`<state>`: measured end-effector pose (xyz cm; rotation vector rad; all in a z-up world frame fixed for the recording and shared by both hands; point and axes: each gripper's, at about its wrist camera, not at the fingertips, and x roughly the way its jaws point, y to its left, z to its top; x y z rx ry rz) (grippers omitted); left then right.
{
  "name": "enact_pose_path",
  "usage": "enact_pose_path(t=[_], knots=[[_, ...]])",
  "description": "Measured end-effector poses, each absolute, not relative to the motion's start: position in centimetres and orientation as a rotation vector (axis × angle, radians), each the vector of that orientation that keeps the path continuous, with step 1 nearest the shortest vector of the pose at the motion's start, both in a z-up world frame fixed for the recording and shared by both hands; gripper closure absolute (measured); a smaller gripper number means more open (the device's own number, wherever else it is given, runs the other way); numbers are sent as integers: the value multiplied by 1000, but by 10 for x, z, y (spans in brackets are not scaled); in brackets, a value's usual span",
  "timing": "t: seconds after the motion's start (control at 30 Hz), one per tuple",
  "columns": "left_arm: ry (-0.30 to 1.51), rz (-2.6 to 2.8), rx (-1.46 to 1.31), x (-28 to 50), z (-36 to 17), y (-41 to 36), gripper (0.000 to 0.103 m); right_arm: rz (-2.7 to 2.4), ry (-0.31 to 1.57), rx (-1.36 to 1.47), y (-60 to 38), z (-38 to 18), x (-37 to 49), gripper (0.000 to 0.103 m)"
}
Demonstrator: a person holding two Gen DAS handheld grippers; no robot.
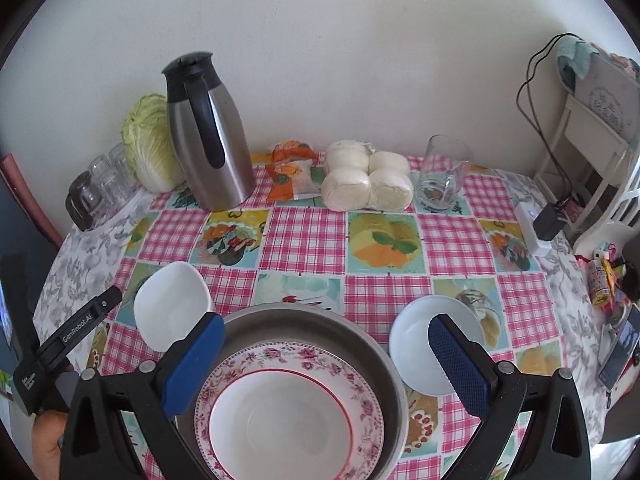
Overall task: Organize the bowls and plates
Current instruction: 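Move both grippers to the white square 'MAX' bowl and close on its rim, then lift the white square bowl with both grippers and carry it toward the tray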
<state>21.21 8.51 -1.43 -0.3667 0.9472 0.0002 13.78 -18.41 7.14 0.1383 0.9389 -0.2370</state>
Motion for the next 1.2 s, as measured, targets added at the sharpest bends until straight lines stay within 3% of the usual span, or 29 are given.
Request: enact_pose_path(t=[0.47, 0.67, 0.73, 1.0, 1.2], knots=[[1022, -79, -565, 219, -51, 98, 3, -179, 1096, 217, -128, 21, 201, 1], [1079, -74, -599, 221, -68, 99, 3, -183, 1128, 185, -110, 6, 217, 22], [1090, -72, -587, 222, -72, 96, 4, -191, 1141, 179, -107, 0, 222, 36], [1109, -111, -598, 225, -81, 85, 32, -178, 1198, 212, -103, -26, 236, 69], [1122, -134, -592, 226, -85, 75, 61, -140, 1200, 189, -92, -31, 245, 88]])
